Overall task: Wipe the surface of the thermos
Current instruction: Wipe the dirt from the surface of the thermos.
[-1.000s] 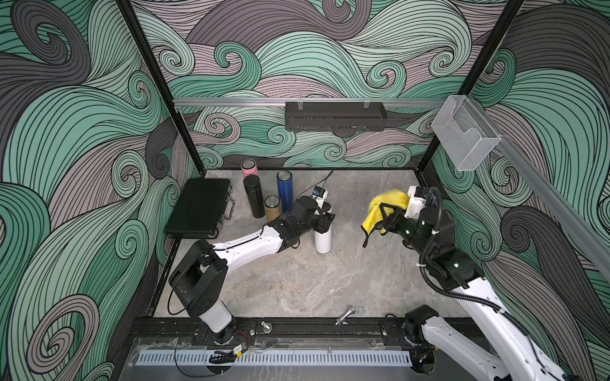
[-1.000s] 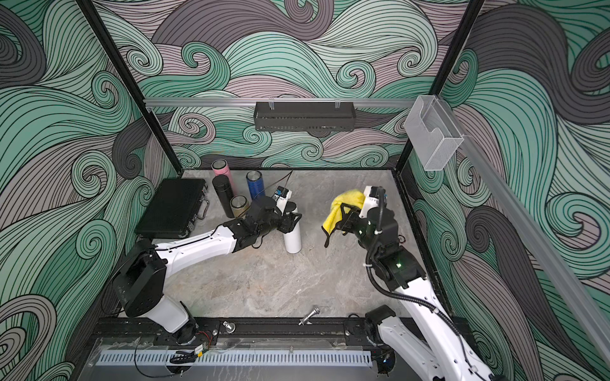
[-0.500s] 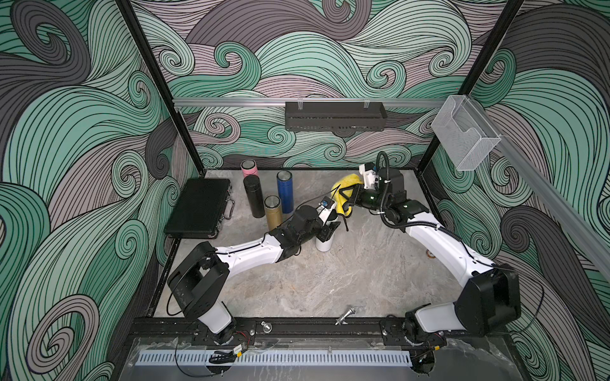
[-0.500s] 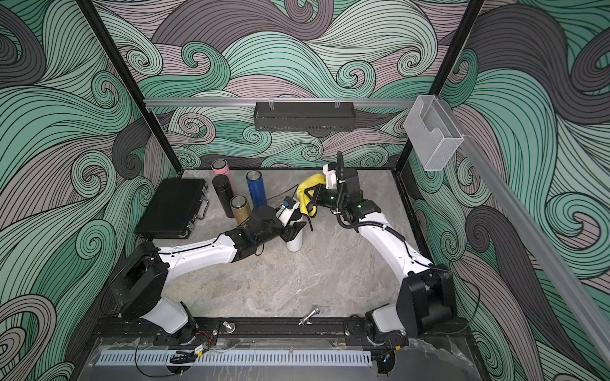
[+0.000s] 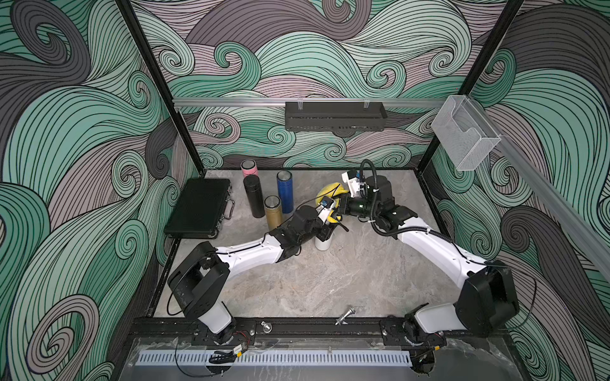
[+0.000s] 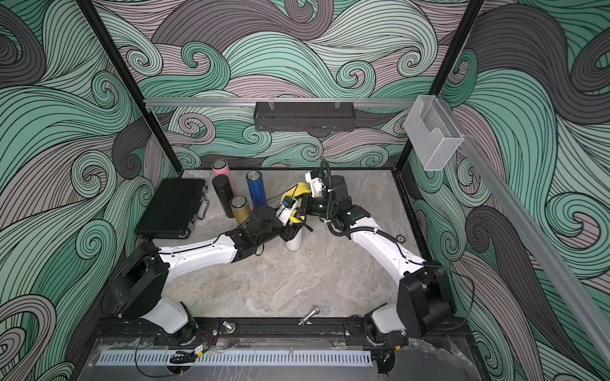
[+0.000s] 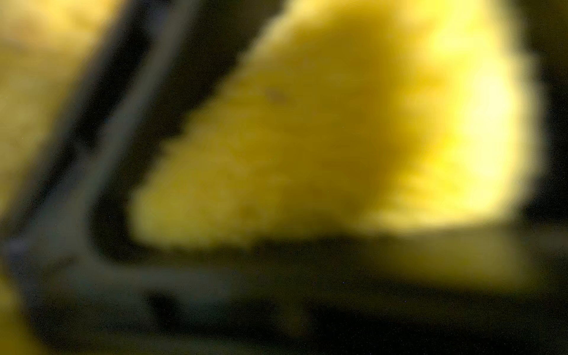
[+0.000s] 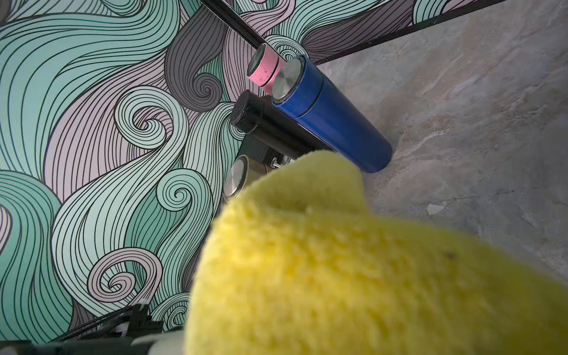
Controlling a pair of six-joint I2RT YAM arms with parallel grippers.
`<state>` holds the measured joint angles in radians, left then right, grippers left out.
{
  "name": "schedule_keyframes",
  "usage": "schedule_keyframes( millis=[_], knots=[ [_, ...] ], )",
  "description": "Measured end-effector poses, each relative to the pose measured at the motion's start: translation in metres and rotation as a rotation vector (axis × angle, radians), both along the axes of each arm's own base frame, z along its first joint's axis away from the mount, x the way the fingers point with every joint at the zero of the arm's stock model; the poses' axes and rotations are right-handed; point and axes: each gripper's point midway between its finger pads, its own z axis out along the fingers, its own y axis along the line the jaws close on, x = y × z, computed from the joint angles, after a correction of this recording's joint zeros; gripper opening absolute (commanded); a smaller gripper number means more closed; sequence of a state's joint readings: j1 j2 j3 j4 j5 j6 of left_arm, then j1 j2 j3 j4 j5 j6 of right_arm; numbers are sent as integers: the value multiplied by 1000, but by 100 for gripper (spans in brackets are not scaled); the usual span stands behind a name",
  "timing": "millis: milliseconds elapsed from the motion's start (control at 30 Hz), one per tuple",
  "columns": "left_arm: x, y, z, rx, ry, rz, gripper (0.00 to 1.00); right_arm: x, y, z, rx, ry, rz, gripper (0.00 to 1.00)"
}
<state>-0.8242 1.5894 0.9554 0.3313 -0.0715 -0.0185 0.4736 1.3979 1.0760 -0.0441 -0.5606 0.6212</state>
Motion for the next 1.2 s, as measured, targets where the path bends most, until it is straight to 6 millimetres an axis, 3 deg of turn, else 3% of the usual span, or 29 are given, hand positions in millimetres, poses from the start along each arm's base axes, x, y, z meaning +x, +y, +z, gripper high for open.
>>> schedule_keyframes(
  millis=[133, 267, 567, 667, 800, 1033, 1200],
  knots=[
    [0, 0, 0, 3, -6, 4, 0, -17, -11, 0, -11, 3, -9, 0],
    [0, 0, 0, 1, -6, 4, 0, -19, -12, -1, -19, 2, -9, 0],
    [1, 1, 1, -24, 16, 21, 0, 30, 18, -7, -7, -2, 11, 0],
    [3, 3, 1, -34, 23, 36, 0, 35, 22, -7, -2, -10, 16, 0],
    [2, 3, 0, -23, 15, 37, 0, 24, 14, -7, -15, -32, -1, 0],
    [1, 2, 0, -6, 0, 37, 0, -18, -14, -6, -50, -60, -42, 0],
    [1, 1, 0, -11, 3, 39, 0, -16, -17, -8, -63, -59, -61, 0]
  ],
)
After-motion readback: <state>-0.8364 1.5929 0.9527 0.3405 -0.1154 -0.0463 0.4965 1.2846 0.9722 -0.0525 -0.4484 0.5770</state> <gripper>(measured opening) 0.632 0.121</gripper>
